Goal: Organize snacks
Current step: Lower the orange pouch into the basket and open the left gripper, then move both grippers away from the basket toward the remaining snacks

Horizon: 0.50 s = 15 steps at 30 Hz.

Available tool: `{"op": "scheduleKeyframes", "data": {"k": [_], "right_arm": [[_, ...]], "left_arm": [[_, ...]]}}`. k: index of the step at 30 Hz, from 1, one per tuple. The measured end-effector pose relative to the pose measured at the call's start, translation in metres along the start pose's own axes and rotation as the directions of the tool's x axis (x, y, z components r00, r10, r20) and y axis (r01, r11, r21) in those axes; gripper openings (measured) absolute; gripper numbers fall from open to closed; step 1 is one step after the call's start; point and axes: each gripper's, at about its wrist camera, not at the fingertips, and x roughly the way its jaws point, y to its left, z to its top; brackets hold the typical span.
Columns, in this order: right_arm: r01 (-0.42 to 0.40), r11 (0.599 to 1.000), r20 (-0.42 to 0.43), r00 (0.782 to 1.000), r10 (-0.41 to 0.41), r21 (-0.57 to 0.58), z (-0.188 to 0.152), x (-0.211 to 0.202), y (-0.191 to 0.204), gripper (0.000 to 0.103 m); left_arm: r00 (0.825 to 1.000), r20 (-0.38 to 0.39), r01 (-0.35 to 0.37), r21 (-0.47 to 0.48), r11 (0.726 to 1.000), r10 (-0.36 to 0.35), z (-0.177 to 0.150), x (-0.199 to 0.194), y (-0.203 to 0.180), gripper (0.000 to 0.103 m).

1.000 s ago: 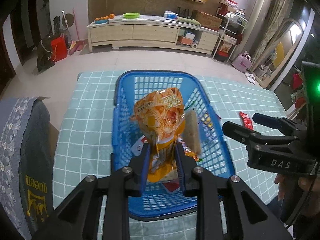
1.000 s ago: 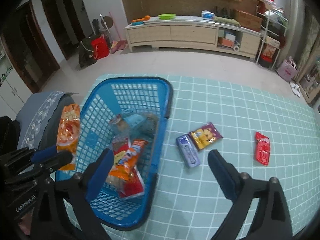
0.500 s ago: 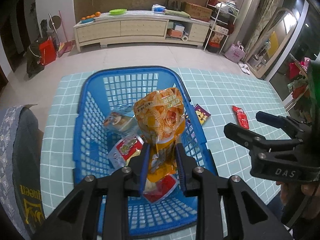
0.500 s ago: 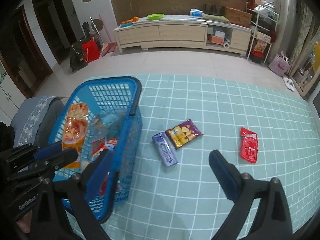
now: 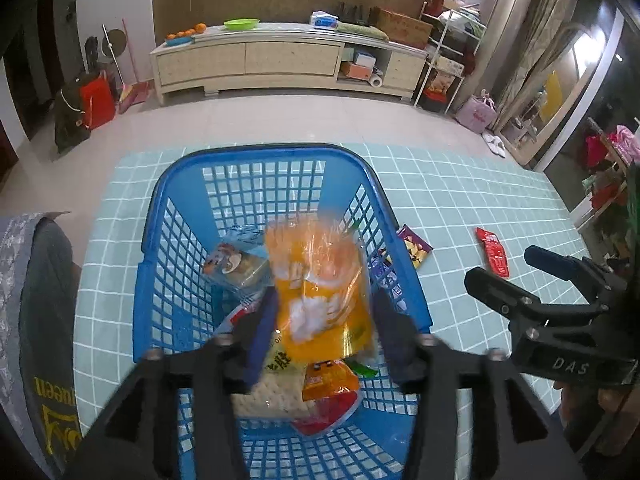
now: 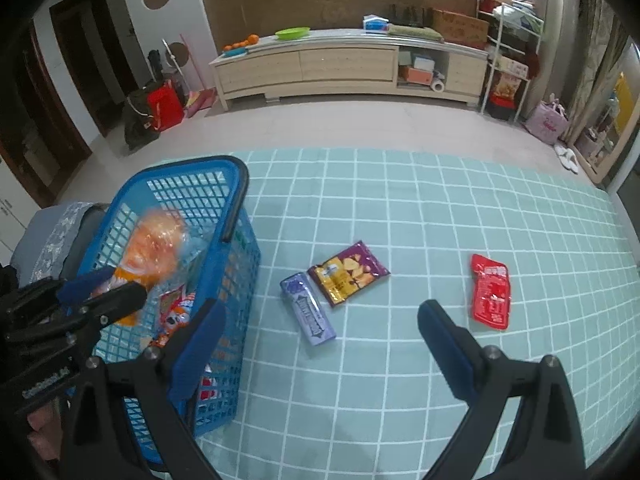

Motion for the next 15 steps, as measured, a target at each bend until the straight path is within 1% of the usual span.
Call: {"op": "scheduleKeyframes", "data": {"k": [2, 5, 8, 11, 13, 15], "right_arm": [[-0.011, 1.000, -0.001, 1.000, 0.011, 0.001, 0.000, -0.003, -0.001, 0.098], [-0.015, 1.000, 0.013, 1.000, 0.015, -0.003, -0.002, -0.011, 0.000, 0.098], [-0.028, 1.000, 0.023, 0.999, 0.028, -0.005, -0.004, -0.023, 0.003, 0.098], [-0.026, 1.000, 0.037, 0.999, 0.027, -0.015, -0.008, -0.037, 0.006, 0.098], [-0.035, 0.999, 0.044, 0.998, 0.036, -0.015, -0.010, -0.046, 0.007, 0.098], [-0.038, 0.999, 0.058, 0.998, 0.039, -0.015, -0.013, -0.058, 0.005, 0.098]], "left_arm": [[1.000, -0.015, 0.015, 0.006, 1.000, -0.015, -0.005, -0.002, 0.000, 0.057], [1.000, -0.004, -0.006, 0.032, 0.999, 0.006, -0.013, -0.011, -0.003, 0.061], [1.000, 0.003, -0.009, 0.027, 1.000, 0.009, -0.016, -0.021, -0.003, 0.061], [1.000, 0.027, -0.011, 0.019, 1.000, 0.010, -0.019, -0.038, -0.004, 0.062], [0.999, 0.048, -0.011, 0.021, 1.000, 0.010, -0.020, -0.050, -0.008, 0.065], [0.998, 0.067, -0.010, 0.026, 1.000, 0.008, -0.020, -0.062, -0.011, 0.065]]}}
